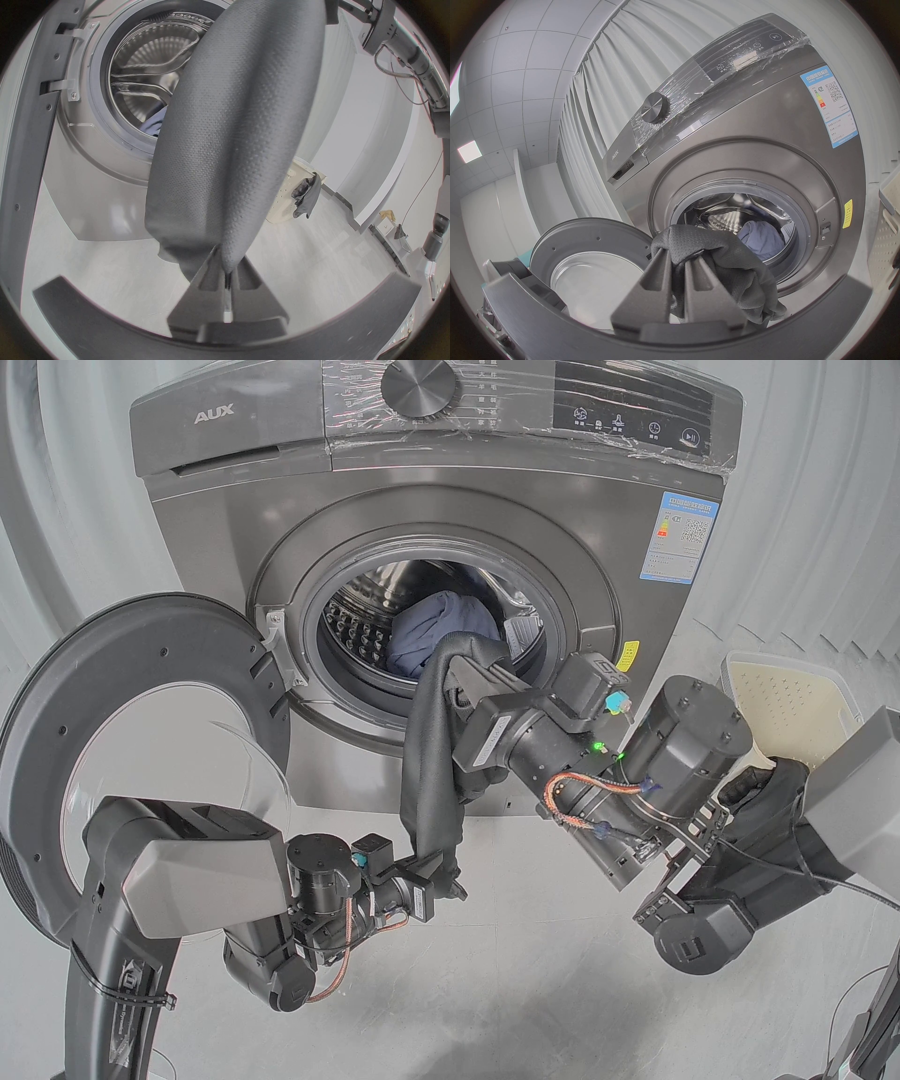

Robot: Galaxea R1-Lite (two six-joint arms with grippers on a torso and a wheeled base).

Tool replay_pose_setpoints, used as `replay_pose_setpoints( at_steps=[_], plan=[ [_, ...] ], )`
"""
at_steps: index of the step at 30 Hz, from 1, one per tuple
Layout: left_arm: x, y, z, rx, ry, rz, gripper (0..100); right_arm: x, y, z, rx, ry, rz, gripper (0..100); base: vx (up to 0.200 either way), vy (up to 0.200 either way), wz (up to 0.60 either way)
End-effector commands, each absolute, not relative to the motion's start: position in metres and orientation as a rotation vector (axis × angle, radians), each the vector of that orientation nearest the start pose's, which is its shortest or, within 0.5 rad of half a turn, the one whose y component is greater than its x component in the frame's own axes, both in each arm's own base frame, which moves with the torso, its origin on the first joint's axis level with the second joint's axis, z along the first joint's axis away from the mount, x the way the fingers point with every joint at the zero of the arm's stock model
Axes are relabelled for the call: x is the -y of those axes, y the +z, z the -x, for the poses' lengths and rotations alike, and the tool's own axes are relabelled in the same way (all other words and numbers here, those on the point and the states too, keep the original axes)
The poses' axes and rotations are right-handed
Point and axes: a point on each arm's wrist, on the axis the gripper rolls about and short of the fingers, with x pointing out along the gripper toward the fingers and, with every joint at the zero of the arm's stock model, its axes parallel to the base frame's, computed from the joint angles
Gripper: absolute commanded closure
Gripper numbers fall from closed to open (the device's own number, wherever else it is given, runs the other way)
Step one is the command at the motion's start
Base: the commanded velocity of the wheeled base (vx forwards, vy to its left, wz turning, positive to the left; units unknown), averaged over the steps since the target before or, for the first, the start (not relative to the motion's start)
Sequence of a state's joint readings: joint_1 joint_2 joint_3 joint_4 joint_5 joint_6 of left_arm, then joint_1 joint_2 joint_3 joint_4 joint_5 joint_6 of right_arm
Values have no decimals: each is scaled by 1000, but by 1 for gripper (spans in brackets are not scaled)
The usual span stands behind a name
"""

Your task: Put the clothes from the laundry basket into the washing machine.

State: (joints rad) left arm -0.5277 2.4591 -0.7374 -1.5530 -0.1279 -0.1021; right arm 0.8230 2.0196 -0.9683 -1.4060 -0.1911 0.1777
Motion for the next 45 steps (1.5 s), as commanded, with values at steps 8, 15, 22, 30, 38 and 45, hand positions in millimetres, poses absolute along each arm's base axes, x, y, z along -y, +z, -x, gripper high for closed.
replay_pose_setpoints(
  at_steps=[8, 15, 22, 30, 38, 45],
  plan=[
    [178, 46, -275, -172, -700, 36, 100, -261, 179, -282, 238, 587, -322, 100, 0, 0, 0],
    [160, 98, -256, -45, -744, 77, 100, -257, 168, -288, 213, 567, -307, 100, 0, 0, 0],
    [153, 141, -248, 114, -752, 106, 100, -255, 152, -295, 174, 548, -292, 100, 0, 0, 0],
    [150, 180, -239, 248, -765, 161, 100, -248, 138, -293, 121, 538, -265, 100, 0, 0, 0],
    [150, 183, -237, 262, -765, 165, 100, -247, 128, -287, 77, 549, -246, 100, 0, 0, 0],
    [151, 189, -239, 287, -763, 172, 100, -243, 113, -282, 7, 552, -224, 0, 0, 0, 0]
  ],
)
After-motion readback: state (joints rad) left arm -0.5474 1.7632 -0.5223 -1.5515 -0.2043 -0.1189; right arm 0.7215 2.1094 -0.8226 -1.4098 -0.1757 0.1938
